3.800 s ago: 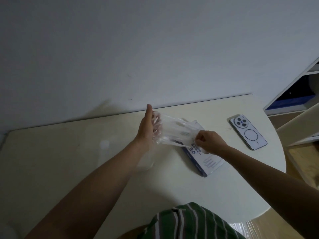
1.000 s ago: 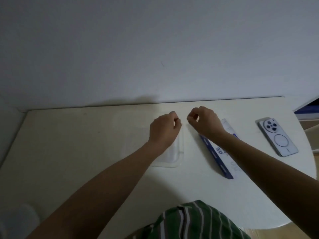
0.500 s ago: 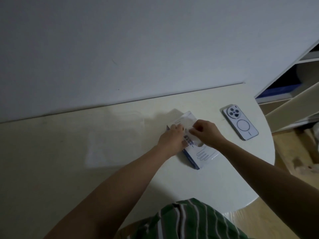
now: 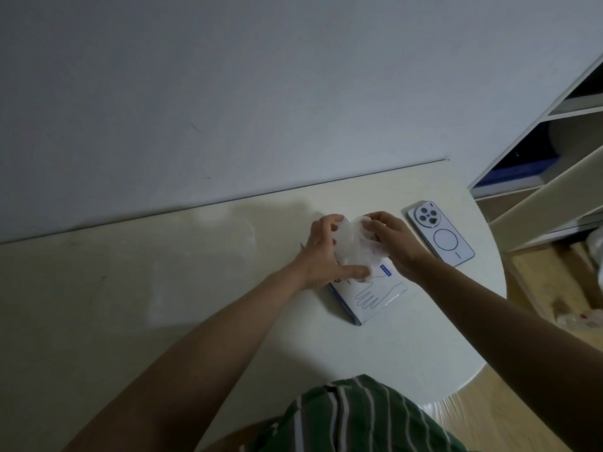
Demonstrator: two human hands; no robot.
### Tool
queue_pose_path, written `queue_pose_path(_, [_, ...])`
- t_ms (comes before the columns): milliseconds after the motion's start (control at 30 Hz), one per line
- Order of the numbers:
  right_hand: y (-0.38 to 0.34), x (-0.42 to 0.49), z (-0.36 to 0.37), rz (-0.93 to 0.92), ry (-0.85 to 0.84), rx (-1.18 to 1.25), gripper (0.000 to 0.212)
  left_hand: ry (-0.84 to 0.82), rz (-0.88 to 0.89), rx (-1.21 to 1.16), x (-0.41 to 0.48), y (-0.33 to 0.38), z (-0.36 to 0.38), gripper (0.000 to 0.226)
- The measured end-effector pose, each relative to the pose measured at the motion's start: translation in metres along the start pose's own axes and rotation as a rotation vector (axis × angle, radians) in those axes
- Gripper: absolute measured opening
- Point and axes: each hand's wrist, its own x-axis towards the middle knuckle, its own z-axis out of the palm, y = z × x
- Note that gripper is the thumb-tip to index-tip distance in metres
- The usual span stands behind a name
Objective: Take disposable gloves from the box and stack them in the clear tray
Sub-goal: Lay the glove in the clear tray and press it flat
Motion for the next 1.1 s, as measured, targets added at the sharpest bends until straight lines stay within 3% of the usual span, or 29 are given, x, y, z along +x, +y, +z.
queue_pose_path(100, [-0.008,0.002,0.007,-0.011,0.088,-0.035,0.023,0.119,0.147,0.136,-0.005,-0.001,-0.004,0.117])
queue_pose_path(200, [-0.018,0.003,0.018,0.018,0.097,-0.082,0.023,0.227,0.204,0.188,-0.012,-0.003,-0.012,0.106])
queue_pose_path(333, [-0.034,-0.006,0.039,0.038,-0.056,0.023,0.027,0.331,0.164,0.222,-0.022,-0.008,-0.028,0.037])
queue_pose_path(400, [-0.040,-0.009,0.049,-0.002,-0.095,0.028,0.030,0.393,0.085,0.111,-0.029,-0.011,-0.039,0.014])
queue_pose_path(500, [-0.040,-0.011,0.061,-0.079,-0.067,-0.065,0.030,0.455,-0.093,-0.356,-0.040,-0.011,-0.056,0.018])
queue_pose_path(600, [-0.038,-0.017,0.077,-0.115,-0.227,-0.230,0.040,0.380,-0.159,-0.679,-0.056,-0.011,-0.072,0.021])
queue_pose_path(700, [-0.044,-0.025,0.096,-0.154,-0.348,-0.257,0.029,0.307,-0.197,-0.736,-0.073,-0.016,-0.085,0.026])
queue_pose_path(967, [-0.055,-0.028,0.141,-0.165,-0.374,-0.276,0.010,0.318,-0.212,-0.792,-0.104,-0.060,-0.120,0.022])
queue_pose_path(1100, [-0.058,-0.033,0.163,-0.116,-0.429,-0.255,0.015,0.647,-0.267,-0.680,-0.111,-0.065,-0.123,0.012])
